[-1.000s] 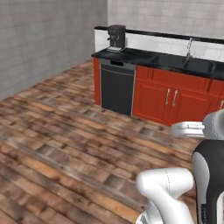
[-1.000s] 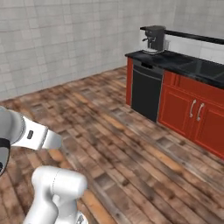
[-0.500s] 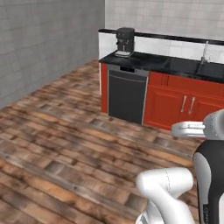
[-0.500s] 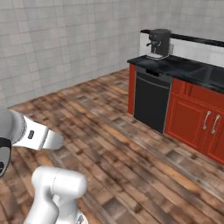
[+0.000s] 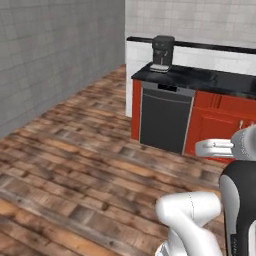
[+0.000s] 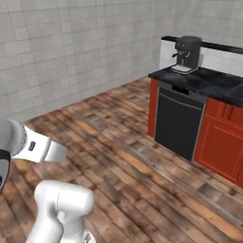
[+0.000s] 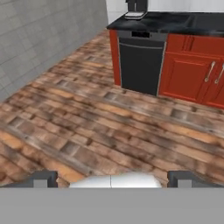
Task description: Transport the steak and lemon to the fridge. Place the steak on the rack containing meat and place the lemon on the rack containing the vegetable, ensuring meats and vegetables are on different racks.
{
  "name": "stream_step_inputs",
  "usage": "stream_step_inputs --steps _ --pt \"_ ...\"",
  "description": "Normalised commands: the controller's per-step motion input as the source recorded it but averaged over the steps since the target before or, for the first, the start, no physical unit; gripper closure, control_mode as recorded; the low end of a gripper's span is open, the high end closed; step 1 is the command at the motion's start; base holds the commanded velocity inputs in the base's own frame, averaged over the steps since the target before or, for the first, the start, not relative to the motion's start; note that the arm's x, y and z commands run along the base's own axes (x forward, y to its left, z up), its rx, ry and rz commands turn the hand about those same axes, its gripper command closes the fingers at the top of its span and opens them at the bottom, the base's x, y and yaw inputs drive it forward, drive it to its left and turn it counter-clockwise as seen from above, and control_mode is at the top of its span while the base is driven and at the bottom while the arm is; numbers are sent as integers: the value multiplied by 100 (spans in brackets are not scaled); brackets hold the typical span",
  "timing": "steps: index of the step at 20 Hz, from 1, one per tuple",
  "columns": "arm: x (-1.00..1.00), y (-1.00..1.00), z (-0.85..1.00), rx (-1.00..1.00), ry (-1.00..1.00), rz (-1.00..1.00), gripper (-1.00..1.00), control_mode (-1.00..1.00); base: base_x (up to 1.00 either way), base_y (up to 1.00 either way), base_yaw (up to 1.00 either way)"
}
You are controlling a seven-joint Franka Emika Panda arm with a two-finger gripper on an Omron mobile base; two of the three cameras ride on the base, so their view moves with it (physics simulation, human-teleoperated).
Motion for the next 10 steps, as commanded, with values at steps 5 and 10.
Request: stream_step_inputs --steps 5,10 --pt "0 0 0 0 0 0 -100 100 100 39 -2" --pt "0 0 0 0 0 0 -100 100 100 43 -4"
